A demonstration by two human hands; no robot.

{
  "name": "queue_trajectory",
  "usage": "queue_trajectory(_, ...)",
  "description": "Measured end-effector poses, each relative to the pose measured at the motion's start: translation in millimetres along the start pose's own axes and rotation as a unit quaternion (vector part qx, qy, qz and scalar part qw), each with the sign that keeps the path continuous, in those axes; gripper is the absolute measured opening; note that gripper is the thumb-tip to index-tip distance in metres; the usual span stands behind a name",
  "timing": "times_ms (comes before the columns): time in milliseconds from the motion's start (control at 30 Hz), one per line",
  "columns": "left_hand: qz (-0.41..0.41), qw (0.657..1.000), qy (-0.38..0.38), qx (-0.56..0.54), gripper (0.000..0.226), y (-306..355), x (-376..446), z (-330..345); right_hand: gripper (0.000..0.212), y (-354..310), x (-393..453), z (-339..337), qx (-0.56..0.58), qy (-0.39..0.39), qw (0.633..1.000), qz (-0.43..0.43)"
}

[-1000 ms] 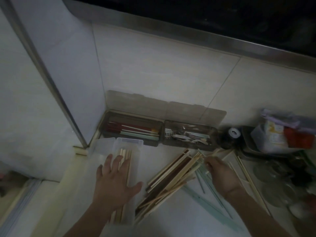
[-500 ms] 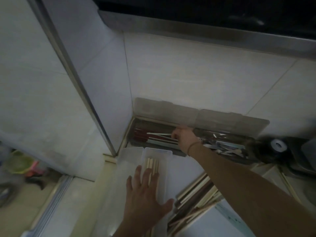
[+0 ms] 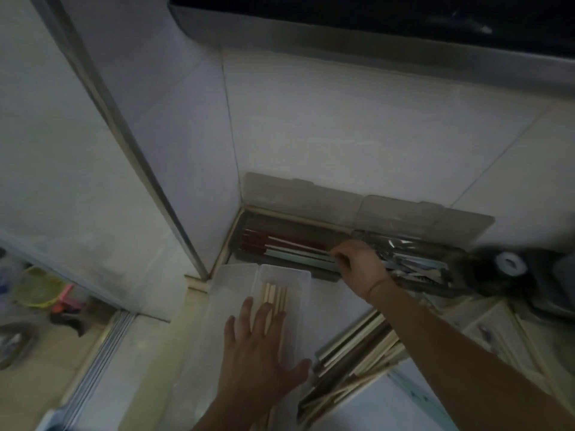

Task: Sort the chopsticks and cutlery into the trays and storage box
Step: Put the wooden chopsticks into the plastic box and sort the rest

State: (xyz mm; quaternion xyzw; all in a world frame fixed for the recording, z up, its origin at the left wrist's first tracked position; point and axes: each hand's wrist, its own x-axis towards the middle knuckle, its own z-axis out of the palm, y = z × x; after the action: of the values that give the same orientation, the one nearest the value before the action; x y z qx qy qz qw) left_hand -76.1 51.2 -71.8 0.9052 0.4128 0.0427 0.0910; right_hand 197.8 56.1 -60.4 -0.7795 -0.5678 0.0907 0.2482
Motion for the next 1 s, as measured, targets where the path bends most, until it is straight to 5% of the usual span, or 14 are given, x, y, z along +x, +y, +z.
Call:
queue_trajectory(133, 0.024, 0.999, 0.022, 0.037, 0.086, -1, -1, 0, 0.031, 20, -84, -17, 0.039, 0.096, 0.990, 0.095)
queue_trajectory(267, 0.017, 0.999, 0.020, 0.041, 0.085, -2, -3, 5, 0.017, 54, -197, -25, -0.050, 0.158, 0.960, 0.227)
queue_trajectory(433, 0.008, 0.999, 0.009, 0.035, 0.086, -5, -3, 9, 0.035, 64, -297, -25, -0.188, 0.083, 0.942, 0.265)
queue_trajectory(900, -0.002, 1.000, 0.019, 0.018, 0.088, -2, -4, 8, 0.025, 30, -288, -38, -0.230, 0.075, 0.913, 0.328)
queue_trajectory(1000, 0.002, 1.000, 0.023, 0.018, 0.088, -3, -5, 8, 0.021, 21, -269, -65, -0.285, -0.013, 0.902, 0.323)
